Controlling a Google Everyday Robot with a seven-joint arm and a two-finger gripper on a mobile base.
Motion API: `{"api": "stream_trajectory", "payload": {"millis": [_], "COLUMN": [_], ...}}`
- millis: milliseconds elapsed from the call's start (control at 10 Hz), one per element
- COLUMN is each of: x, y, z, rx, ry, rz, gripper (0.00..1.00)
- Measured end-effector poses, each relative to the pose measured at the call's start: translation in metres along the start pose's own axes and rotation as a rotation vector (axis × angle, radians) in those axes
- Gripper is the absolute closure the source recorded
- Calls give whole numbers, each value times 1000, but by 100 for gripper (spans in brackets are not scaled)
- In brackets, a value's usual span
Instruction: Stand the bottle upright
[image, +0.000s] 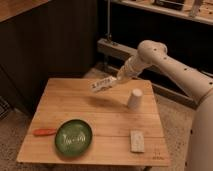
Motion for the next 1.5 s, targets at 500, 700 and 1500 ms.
{"api": "stream_trajectory", "payload": {"millis": [500,700,1500], "x": [13,8,-23], "y": [7,7,28], "z": [-12,-14,-42], "rx": [31,23,-45], "ry": [101,95,119], "rz": [-166,-205,-495], "gripper": [99,99,99]}}
